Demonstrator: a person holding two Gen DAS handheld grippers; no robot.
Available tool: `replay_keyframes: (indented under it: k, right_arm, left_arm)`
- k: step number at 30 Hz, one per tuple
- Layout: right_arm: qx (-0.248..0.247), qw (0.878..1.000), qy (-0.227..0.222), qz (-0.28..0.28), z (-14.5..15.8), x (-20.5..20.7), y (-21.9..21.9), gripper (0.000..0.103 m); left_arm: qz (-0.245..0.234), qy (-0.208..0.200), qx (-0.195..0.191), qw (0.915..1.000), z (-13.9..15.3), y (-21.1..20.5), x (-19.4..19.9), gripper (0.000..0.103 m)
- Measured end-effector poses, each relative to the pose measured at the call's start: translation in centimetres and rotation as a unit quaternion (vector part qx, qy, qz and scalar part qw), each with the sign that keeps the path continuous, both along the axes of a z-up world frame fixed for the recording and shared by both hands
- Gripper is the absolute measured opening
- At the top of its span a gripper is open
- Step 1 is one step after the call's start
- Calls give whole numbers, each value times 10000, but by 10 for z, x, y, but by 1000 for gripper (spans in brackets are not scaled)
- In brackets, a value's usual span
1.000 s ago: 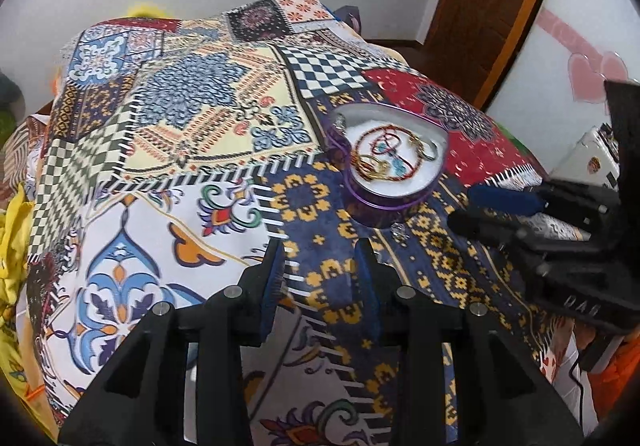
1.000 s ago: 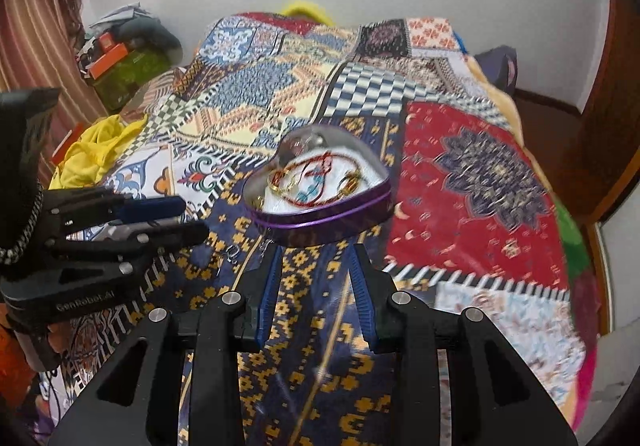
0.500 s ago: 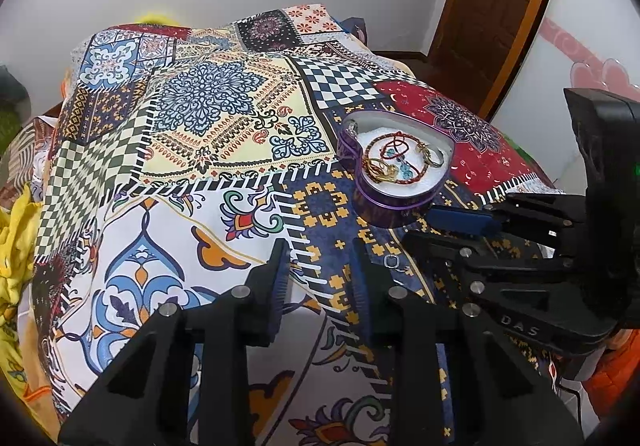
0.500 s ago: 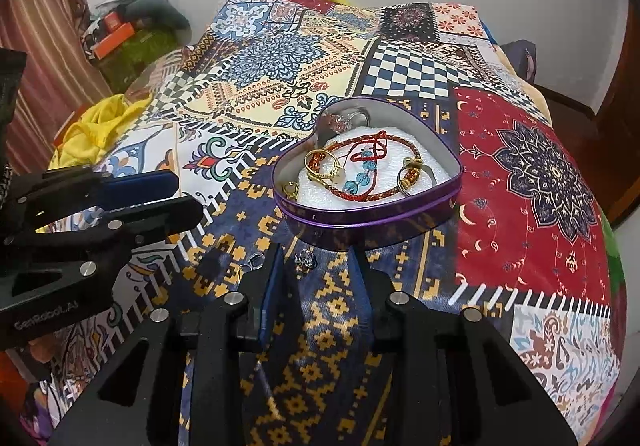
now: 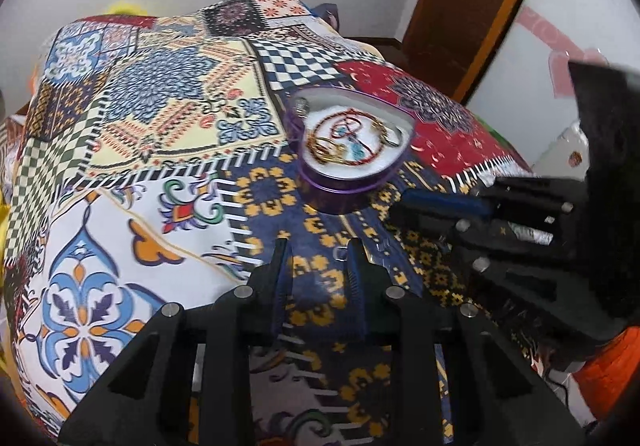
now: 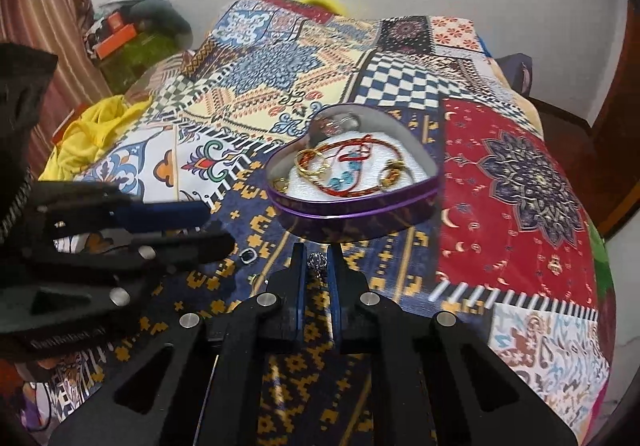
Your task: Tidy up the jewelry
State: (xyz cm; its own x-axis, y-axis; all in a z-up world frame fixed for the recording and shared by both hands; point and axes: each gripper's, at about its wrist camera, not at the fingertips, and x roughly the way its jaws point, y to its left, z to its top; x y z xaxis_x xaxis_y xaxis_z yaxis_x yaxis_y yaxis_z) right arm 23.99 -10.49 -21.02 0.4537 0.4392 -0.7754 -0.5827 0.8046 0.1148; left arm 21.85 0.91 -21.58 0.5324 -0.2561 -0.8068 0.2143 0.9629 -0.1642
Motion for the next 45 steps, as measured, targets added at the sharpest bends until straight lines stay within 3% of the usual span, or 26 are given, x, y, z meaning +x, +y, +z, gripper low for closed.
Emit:
replay_keyframes:
  k: [3, 8, 15, 32, 39, 45]
  right_arm:
    - [53, 9999, -78, -80, 5, -1, -8, 9]
    - [155, 9995, -124, -240, 10, 1, -20, 9]
    - [254, 9989, -214, -343, 18, 3, -29, 9]
    - [699, 9932, -826, -424, 71, 15, -29, 9]
    - [846, 9913, -922, -406, 82, 24, -25, 9]
    - [813, 9941, -655, -286, 67, 36, -14, 9]
  left_arm:
    - [-62, 36, 82, 9999, -3, -8, 2, 26]
    - [-162, 105, 152, 9997, -9, -17, 6, 8]
    - [-41, -13, 154, 9999, -2, -14, 5, 8]
    - [114, -884, 61, 9960, 64, -9, 18, 8]
    - [102, -953, 85, 9954, 64, -13, 28, 8]
    - [88, -798, 62, 9968, 50, -14, 38, 8]
